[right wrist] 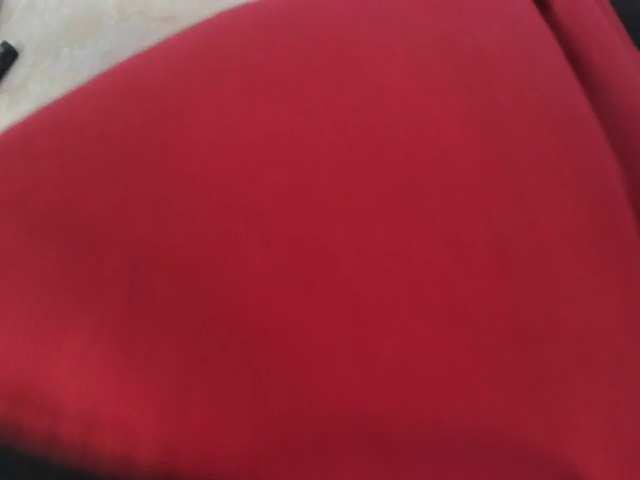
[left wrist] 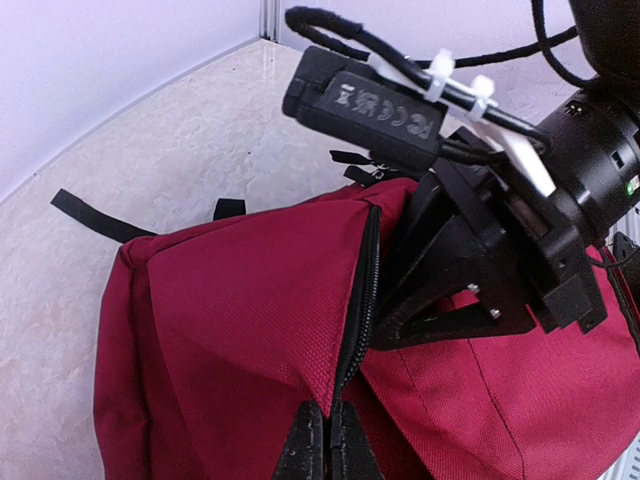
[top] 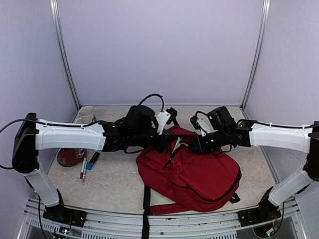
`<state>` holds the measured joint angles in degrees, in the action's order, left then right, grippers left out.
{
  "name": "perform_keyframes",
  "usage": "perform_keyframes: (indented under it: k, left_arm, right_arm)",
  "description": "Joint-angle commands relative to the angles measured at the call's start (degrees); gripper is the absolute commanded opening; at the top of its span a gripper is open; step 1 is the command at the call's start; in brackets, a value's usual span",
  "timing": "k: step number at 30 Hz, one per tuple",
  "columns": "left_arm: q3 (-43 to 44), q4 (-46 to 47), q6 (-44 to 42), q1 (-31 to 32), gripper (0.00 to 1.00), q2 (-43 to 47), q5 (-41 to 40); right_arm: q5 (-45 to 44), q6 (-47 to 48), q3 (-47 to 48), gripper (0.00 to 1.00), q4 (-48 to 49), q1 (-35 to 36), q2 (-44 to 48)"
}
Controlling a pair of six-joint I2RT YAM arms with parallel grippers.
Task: Pack the student bag
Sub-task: Place the charger in the lower front pocket of the bag.
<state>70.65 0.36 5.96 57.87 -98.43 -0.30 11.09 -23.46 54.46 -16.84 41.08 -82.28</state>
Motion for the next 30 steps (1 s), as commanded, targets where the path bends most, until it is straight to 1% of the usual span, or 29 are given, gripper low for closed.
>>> perform_keyframes:
  k: [1, 3, 4, 8, 12, 14, 15, 16, 17, 18, 19, 20, 23, 24, 26, 27, 28, 30]
  left_arm:
    - [1.8, -0.8, -0.13, -0.52, 0.0, -1.04, -0.01]
    - [2.0, -0.76, -0.28, -0.51, 0.0, -1.33, 0.12]
    - [2.19, -0.84, -0.38, -0.53, 0.0, -1.47, 0.24]
    - [2.57, -1.11, -0.73, -0.57, 0.0, -1.83, 0.27]
    - [2.33, -0.98, -0.81, -0.56, 0.0, -1.6, 0.43]
    - [2.04, -0.98, -0.45, -0.73, 0.0, -1.23, 0.46]
    - [1.81, -1.18, -0.05, -0.89, 0.01, -0.83, 0.13]
    - [1.57, -1.39, 0.42, -0.91, 0.14, -0.31, -0.34]
    - [1.29, -1.8, 0.78, -1.04, 0.33, 0.5, -0.89]
    - [0.89, -2.3, 1.21, -1.13, 0.44, 1.39, -1.68]
    - [0.43, -2.68, 1.51, -1.17, 0.5, 2.29, -2.46]
    - [-0.39, -2.91, 1.87, -1.24, 0.54, 3.29, -3.2]
    - [-3.34, -2.87, 3.61, -2.53, 0.56, 6.41, -4.14]
    - [-4.13, -3.05, 4.17, -3.28, 0.6, 7.44, -4.34]
    - [-5.72, -4.8, 6.06, -4.8, 0.73, 9.98, -5.66]
    - [-6.41, -5.94, 6.49, -5.47, 0.83, 11.26, -6.88]
    - [-7.0, -7.51, 6.9, -6.05, 0.89, 12.55, -8.46]
    - [-8.04, -11.81, 8.54, -7.87, 0.96, 14.61, -11.43]
  right_arm:
    - [-1.02, -0.97, -0.01, 0.13, 6.81, -0.04, -3.9]
    - [0.49, -0.89, 0.54, 0.03, 9.02, -0.04, -5.69]
    - [2.18, -0.95, 1.08, 0.0, 10.16, -0.04, -6.56]
    - [3.31, -1.92, 3.25, 0.0, 13.68, 0.11, -8.42]
    - [5.45, -2.46, 3.06, 0.0, 19.24, 0.05, -9.74]
    - [6.63, -2.46, 3.68, 0.0, 19.09, 0.05, -11.41]
    - [6.28, -2.46, 4.06, 0.0, 17.41, 0.05, -12.24]
    - [5.56, -2.46, 4.31, 0.02, 15.91, 0.05, -12.67]
    - [4.62, -2.46, 4.33, 0.05, 14.26, -0.07, -12.24]
    - [3.74, -2.02, 4.09, 0.07, 13.1, -0.04, -11.04]
    - [3.09, -1.52, 3.62, 0.1, 12.22, 0.04, -9.34]
    - [2.62, -0.88, 2.91, 0.17, 11.54, 0.05, -6.86]
    - [1.94, 1.33, 2.38, 0.39, 7.51, 0.05, -0.06]
    - [1.33, 1.93, 2.75, 0.45, 4.95, 0.05, 1.55]
    - [-1.26, 4.05, 3.76, 0.53, -0.74, -0.02, 4.37]
    - [-2.46, 4.82, 3.95, 0.56, -3.38, -0.11, 5.61]
    - [-3.31, 5.57, 3.81, 0.59, -5.46, -0.26, 6.82]
    - [-4.1, 6.91, 3.46, 0.64, -8.36, -0.66, 8.65]
